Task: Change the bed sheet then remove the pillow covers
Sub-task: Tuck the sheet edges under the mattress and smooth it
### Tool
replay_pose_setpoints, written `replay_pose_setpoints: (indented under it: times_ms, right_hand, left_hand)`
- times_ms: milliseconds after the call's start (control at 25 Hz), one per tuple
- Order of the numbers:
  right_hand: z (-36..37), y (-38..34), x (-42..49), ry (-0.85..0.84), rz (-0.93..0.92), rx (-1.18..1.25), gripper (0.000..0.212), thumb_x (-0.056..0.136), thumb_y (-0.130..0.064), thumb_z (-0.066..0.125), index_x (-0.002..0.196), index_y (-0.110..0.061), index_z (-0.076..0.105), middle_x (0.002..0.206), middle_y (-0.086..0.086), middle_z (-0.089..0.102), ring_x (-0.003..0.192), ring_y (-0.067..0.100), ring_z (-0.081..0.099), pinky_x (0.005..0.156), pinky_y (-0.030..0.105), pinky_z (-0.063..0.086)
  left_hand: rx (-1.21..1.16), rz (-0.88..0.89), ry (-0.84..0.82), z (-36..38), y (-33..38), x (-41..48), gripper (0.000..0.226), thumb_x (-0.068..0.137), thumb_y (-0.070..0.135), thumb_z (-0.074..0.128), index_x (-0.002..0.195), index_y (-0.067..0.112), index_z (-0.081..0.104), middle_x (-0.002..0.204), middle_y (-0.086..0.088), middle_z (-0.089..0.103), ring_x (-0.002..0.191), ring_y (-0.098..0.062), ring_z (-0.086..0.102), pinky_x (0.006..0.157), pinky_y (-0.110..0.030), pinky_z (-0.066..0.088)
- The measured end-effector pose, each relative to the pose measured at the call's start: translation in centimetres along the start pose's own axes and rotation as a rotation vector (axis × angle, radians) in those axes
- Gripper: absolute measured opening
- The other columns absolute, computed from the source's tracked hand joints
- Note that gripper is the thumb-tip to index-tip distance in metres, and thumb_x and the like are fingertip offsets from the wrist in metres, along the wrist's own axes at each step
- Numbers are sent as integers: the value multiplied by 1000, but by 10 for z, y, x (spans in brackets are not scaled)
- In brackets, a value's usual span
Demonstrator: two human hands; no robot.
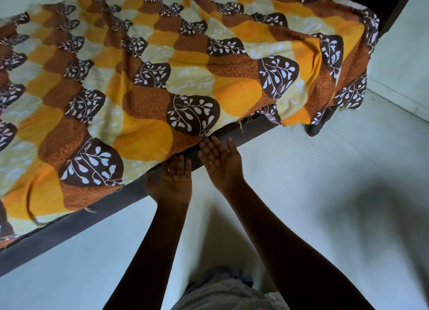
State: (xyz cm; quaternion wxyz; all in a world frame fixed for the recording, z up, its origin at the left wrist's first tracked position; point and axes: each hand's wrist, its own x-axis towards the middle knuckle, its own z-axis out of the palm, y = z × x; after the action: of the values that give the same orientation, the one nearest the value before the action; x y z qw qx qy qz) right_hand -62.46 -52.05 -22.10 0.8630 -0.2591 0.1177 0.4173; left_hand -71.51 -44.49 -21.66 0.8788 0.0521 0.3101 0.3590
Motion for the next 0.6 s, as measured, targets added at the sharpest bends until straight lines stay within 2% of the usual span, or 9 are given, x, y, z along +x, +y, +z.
replay_pose_setpoints:
  times_ms: [160, 320, 400, 480, 600]
  right_hand:
    - [10, 0, 2, -19, -7, -71, 56, 99, -45, 27, 140, -7, 37, 141, 16, 45, 130, 27, 44, 108, 37, 34]
    - [12, -1, 3, -30, -7, -141, 56, 99, -46, 28, 136, -8, 43, 136, 14, 52, 125, 25, 49, 100, 34, 41]
    - [9, -1, 2, -22, -4, -169, 51, 98, -45, 30, 126, -8, 51, 125, 12, 58, 117, 24, 54, 95, 32, 43]
    - [2, -7, -1, 6, -29, -168, 44, 98, -42, 36, 120, -8, 55, 115, 11, 62, 106, 22, 59, 91, 31, 46]
    - [-14, -25, -1, 75, -107, -204, 32, 97, -32, 42, 113, -11, 59, 105, 7, 66, 95, 17, 63, 84, 30, 49]
  left_hand:
    - [-63, -2, -39, 11, 4, 12, 78, 90, 60, 17, 139, 2, 33, 144, -22, 36, 131, -36, 37, 101, -46, 33]
    - [-157, 38, -113, 35, -2, 18, 71, 88, 62, 19, 124, 5, 41, 138, -20, 37, 126, -40, 39, 98, -45, 37]
    - [-182, 26, -127, 35, -6, 22, 76, 88, 66, 18, 129, 6, 38, 139, -18, 36, 131, -39, 34, 100, -46, 35]
    - [-92, -20, -157, 22, -13, 22, 74, 91, 62, 19, 142, 9, 30, 142, -16, 39, 129, -37, 41, 96, -46, 41]
    - [48, -151, -121, 11, -36, 6, 52, 98, 44, 30, 137, 12, 42, 131, -12, 54, 110, -28, 58, 84, -43, 50]
